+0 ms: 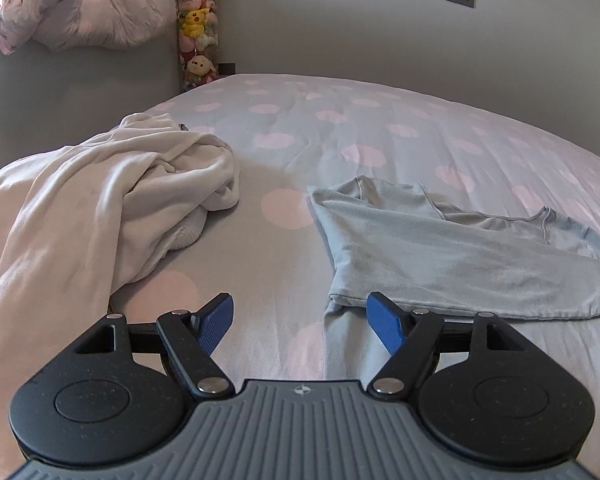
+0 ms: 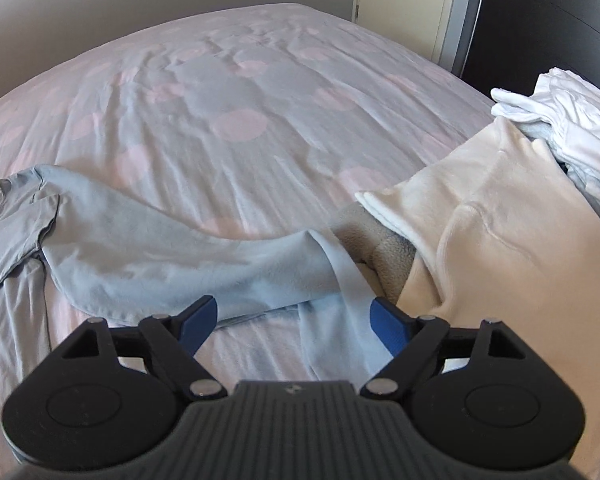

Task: Fold clothes
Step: 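Grasp the other sleeve cuff with the right gripper and lift it, then fold the sleeve across the shirt body with the right gripper and release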

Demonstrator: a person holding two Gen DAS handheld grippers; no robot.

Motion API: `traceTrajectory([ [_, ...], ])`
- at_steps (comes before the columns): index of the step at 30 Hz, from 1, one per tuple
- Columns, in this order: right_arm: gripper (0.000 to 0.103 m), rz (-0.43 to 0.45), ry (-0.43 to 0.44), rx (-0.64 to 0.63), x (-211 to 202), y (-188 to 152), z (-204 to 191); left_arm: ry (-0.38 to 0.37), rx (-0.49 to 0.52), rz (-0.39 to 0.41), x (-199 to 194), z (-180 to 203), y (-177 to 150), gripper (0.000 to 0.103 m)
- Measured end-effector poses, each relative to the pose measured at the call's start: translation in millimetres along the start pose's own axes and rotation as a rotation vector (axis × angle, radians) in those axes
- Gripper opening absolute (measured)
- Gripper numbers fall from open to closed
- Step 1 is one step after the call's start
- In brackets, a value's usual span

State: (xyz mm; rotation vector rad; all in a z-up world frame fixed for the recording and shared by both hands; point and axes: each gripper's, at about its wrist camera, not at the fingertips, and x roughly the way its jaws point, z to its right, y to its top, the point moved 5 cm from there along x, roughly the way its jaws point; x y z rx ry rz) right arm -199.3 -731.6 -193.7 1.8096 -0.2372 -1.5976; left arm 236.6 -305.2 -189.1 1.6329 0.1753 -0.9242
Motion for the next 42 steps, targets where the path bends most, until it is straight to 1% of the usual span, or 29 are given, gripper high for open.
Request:
traceTrajectory([
  [3,0.085,-0.011,-0.012,0.014,6.1,4.9,0.2,0.014,0.039,-0.025,8.3,2.4,0.4,0.073],
  [6,0.085,-0.042,-0.031,0.091,15.8,9.5,4.8,-0.014,0.027,-0.054,14.7,1.4,-1.9,0.073],
  [8,0.085,-0.059,-0.049,0.115,23.4,11.9,5.0,-0.025,0.019,-0.082,19.4,1.0,-4.1,0.073],
  [10,0.084,-0.079,-0.073,0.103,31.4,11.3,2.2,-0.027,0.030,-0.100,23.3,1.6,-5.9,0.073],
  [11,0.081,-0.084,-0.083,0.089,34.4,10.5,-0.5,-0.023,0.040,-0.103,24.2,1.8,-6.5,0.073],
  [12,0.072,-0.090,-0.091,0.071,37.6,9.6,-4.3,-0.019,0.048,-0.105,25.0,1.8,-7.0,0.073],
  [13,0.066,-0.100,-0.097,0.052,41.1,8.3,-8.5,-0.015,0.050,-0.109,25.8,1.2,-7.3,0.073],
  [14,0.047,-0.115,-0.099,0.037,44.6,6.2,-12.0,-0.013,0.046,-0.115,26.8,0.0,-7.5,0.073],
  [15,0.018,-0.129,-0.103,0.023,47.6,4.2,-15.2,-0.011,0.043,-0.120,27.8,-1.2,-7.6,0.073],
  [16,0.009,-0.138,-0.108,0.015,49.2,2.7,-17.5,-0.011,0.037,-0.127,28.9,-2.4,-7.9,0.073],
  [17,0.008,-0.141,-0.113,0.009,49.9,1.8,-19.6,-0.015,0.031,-0.135,30.1,-3.6,-8.4,0.073],
  [20,0.007,-0.099,-0.107,0.005,41.5,6.8,-23.7,-0.021,0.021,-0.154,32.6,-6.2,-9.8,0.073],
  [26,0.006,-0.048,-0.039,-0.020,13.0,29.0,-41.5,-0.043,-0.001,-0.168,31.5,-7.5,-9.1,0.073],
  [32,0.006,-0.011,0.028,-0.038,-12.8,47.7,-60.9,-0.062,0.002,-0.202,34.1,-4.3,-11.8,0.073],
  [38,0.006,0.005,0.051,-0.042,-20.8,54.2,-71.4,-0.074,0.001,-0.208,34.2,-3.1,-12.8,0.073],
  [40,0.006,0.039,0.069,-0.059,-27.5,57.6,-79.1,-0.074,-0.004,-0.211,35.0,-2.8,-12.6,0.073],
  [42,0.006,0.090,0.115,-0.113,-39.1,63.3,-95.5,-0.079,-0.018,-0.212,35.3,-3.0,-11.7,0.073],
])
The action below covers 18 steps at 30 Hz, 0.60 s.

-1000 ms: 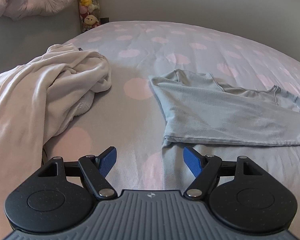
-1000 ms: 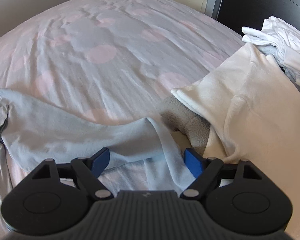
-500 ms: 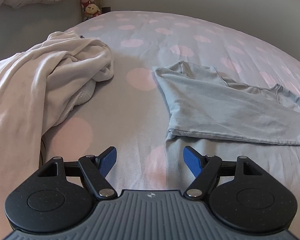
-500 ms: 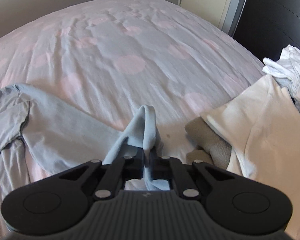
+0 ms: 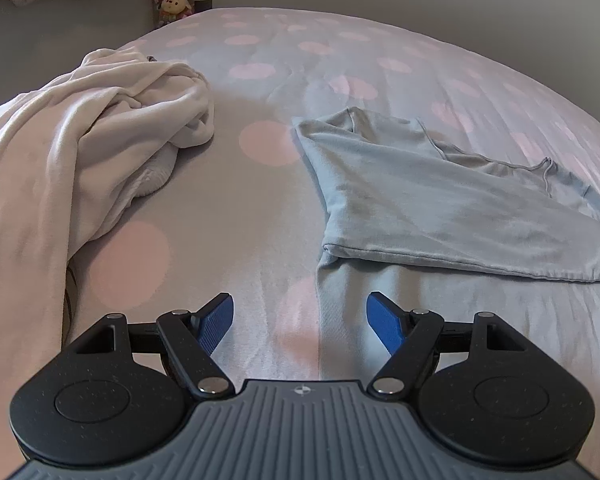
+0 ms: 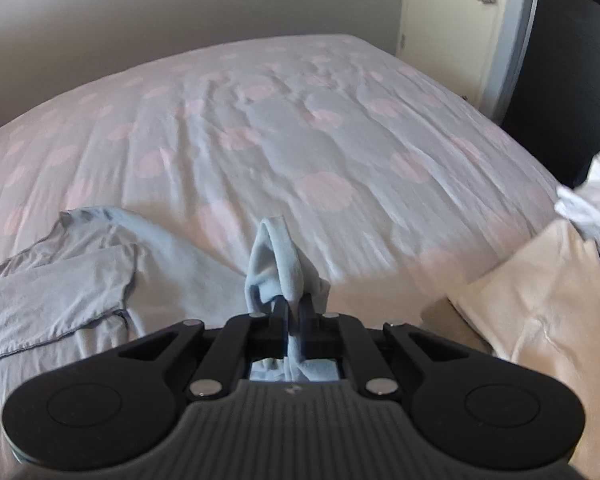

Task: Fold clothes
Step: 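Fold the sleeve across the shirt body with the right gripper and release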

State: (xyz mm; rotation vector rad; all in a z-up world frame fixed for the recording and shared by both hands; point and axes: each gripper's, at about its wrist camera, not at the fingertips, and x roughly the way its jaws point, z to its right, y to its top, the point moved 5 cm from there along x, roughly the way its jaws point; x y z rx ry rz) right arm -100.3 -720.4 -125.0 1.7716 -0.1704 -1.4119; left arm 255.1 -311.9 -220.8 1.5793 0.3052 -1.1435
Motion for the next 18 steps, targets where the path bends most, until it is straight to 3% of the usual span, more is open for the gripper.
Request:
traceTrajectory([
  [7,0.005,0.089,0.180,-0.103,-23.9,46.9,-84.8,-0.006,0.001,-0.009,0.5,-0.9,-0.3,0.072],
  [12,0.005,0.169,0.254,-0.178,-43.4,88.3,-144.5,-0.020,-0.005,-0.007,-0.3,-2.6,1.1,0.072],
  [18,0.004,0.187,0.331,-0.261,-54.3,112.2,-210.0,-0.032,-0.021,-0.006,-0.2,-5.2,2.5,0.072],
])
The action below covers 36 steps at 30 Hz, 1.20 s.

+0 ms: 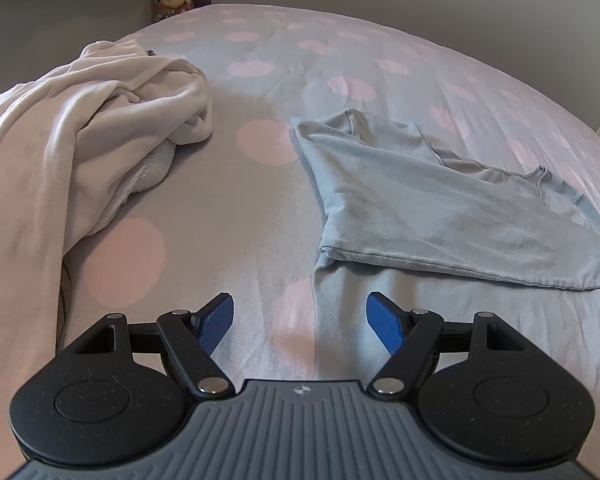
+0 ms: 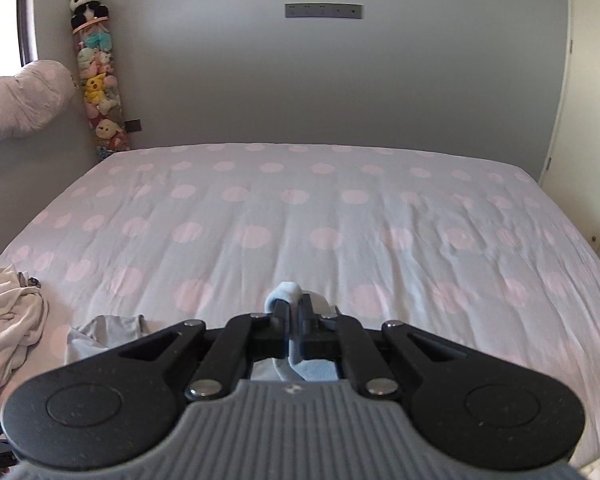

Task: Fold clothes
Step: 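Fold the sleeve across the shirt body with the right gripper and release, then grasp the shirt's side edge with the right gripper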

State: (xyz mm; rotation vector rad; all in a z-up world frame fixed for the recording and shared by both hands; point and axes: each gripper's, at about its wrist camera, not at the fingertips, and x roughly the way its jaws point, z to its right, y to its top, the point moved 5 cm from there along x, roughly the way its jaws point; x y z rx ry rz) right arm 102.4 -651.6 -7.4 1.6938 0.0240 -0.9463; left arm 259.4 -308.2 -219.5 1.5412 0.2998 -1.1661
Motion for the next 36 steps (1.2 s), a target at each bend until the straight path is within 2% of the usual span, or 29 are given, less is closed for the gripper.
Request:
traceTrajectory([
  [3,0.004,-0.022,0.063,-0.004,14.7,2.8,-30.0,-0.001,-0.005,0.005,-0.9,-1.7,1.4,0.072],
  [7,0.004,-0.077,0.137,-0.028,41.7,-12.3,-77.7,-0.014,-0.015,0.012,-2.7,-4.3,2.7,0.072],
  [12,0.004,-0.181,0.180,-0.065,85.9,-48.6,-123.1,-0.029,-0.033,0.019,-2.5,-8.6,4.6,0.072],
  [16,0.005,-0.268,0.186,-0.086,115.7,-76.6,-145.2,-0.034,-0.048,0.016,-0.5,-12.7,4.7,0.072],
  [22,0.016,-0.331,0.178,-0.093,128.8,-94.3,-154.2,-0.042,-0.061,0.011,1.8,-15.2,5.4,0.072],
  [23,0.024,-0.335,0.175,-0.098,128.3,-94.9,-154.1,-0.043,-0.062,0.011,1.8,-15.1,5.5,0.072],
  [24,0.038,-0.346,0.170,-0.103,128.3,-95.9,-154.0,-0.046,-0.063,0.010,1.6,-14.9,5.5,0.072],
  [25,0.042,-0.361,0.167,-0.109,128.2,-97.2,-153.9,-0.048,-0.063,0.010,1.4,-14.7,5.5,0.072],
  [29,0.045,-0.413,0.178,-0.130,123.6,-107.8,-155.6,-0.050,-0.063,0.009,0.7,-14.7,5.5,0.072],
  [30,0.052,-0.443,0.189,-0.140,123.1,-113.4,-157.6,-0.050,-0.065,0.009,0.5,-14.8,5.5,0.072],
  [32,0.061,-0.505,0.211,-0.158,122.0,-124.7,-161.7,-0.051,-0.069,0.009,-0.1,-15.0,5.6,0.072],
  [34,0.062,-0.546,0.216,-0.184,119.9,-135.0,-165.6,-0.053,-0.072,0.008,-0.8,-15.1,5.3,0.072],
  [36,0.062,-0.543,0.214,-0.190,117.8,-139.8,-166.3,-0.053,-0.071,0.009,-1.6,-15.7,5.1,0.072],
])
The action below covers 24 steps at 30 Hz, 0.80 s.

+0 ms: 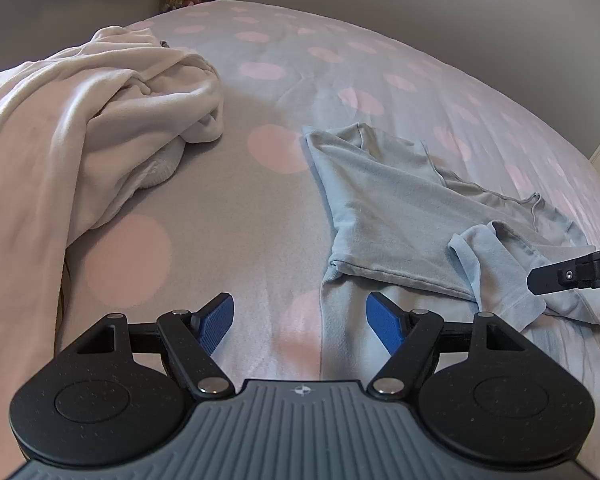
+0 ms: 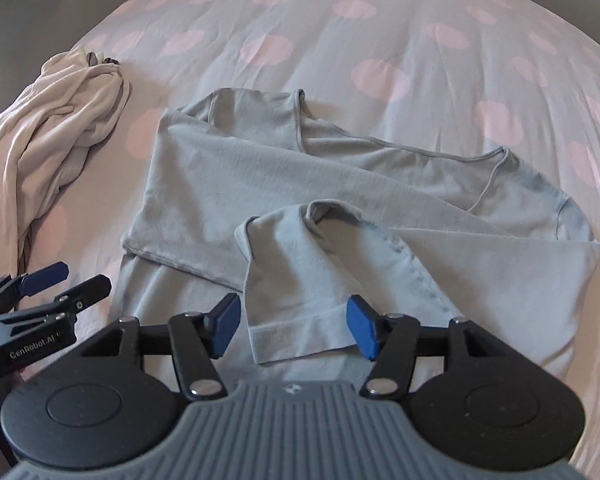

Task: Fold clothes
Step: 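Grasp the shirt's side edge with the right gripper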

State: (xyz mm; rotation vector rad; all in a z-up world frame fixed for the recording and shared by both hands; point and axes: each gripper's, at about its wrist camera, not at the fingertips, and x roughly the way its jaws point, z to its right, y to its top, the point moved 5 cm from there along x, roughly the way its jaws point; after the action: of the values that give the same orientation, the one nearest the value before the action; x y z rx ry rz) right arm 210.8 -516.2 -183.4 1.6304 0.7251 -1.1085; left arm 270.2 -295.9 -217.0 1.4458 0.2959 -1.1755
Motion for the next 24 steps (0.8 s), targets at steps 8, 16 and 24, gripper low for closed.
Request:
traceTrajectory([
  [8,0.051,0.035,-0.060,0.072,13.8,-4.0,26.9,-0.016,-0.011,-0.001,-1.4,-1.5,0.9,0.072],
  [16,0.010,0.043,-0.004,0.150,30.4,-22.2,35.4,-0.037,-0.019,-0.004,-0.1,-0.1,1.5,0.072],
  [24,0.010,0.108,0.232,0.316,-16.0,-52.1,-9.4,-0.060,-0.033,0.005,-3.6,1.9,2.2,0.072],
])
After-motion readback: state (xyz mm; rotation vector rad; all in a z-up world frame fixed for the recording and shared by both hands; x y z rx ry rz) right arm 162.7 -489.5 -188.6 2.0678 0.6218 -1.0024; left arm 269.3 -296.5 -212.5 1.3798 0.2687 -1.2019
